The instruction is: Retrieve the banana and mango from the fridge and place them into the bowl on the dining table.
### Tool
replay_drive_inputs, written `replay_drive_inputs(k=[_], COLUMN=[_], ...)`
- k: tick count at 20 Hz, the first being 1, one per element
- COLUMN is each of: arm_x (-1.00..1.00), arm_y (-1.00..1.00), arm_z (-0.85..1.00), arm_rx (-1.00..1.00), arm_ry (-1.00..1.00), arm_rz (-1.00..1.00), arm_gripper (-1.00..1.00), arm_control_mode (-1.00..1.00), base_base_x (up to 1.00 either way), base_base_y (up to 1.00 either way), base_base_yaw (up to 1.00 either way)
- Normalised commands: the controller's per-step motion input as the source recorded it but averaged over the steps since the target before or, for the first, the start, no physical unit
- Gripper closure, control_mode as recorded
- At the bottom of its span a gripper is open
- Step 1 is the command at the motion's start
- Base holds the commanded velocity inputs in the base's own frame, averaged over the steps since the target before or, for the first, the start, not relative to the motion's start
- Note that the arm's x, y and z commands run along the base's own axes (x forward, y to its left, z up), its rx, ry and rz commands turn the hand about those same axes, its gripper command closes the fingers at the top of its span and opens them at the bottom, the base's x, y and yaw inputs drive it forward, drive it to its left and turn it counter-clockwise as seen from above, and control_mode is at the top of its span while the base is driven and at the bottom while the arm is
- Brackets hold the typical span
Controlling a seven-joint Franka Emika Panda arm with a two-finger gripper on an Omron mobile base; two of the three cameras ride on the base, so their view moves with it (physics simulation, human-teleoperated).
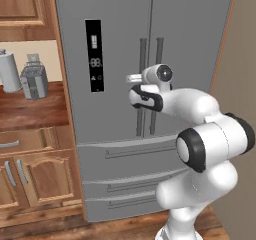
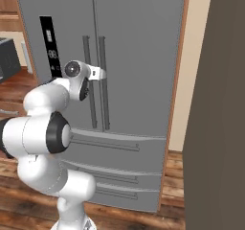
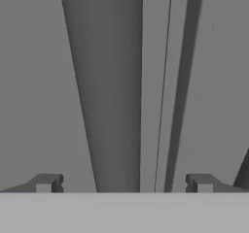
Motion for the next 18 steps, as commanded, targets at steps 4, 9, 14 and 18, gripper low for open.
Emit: replay_drive_inputs(k=[4, 9, 14, 18], arm_x=[0.51, 0.56, 0.68, 0.71], arm_y=[0.00, 0.00, 0.00, 0.00], arm_z=[-0.16, -0.05, 0.00, 0.00], arm_rx=[0.00, 0.00, 0.00, 0.00], arm_ry=[-0.10, -0.02, 0.00, 0.03], arm_rz=[0.00, 0.00, 0.00, 0.00], arm_gripper=[-1.00, -1.00, 1.00, 1.00], arm_control_mode=[-1.00, -1.00, -1.00, -1.00], base_base_x=[0.00, 0.00, 0.00, 0.00], base_base_y=[0.00, 0.00, 0.00, 0.00], base_base_yaw=[0.00, 0.00, 0.00, 0.00])
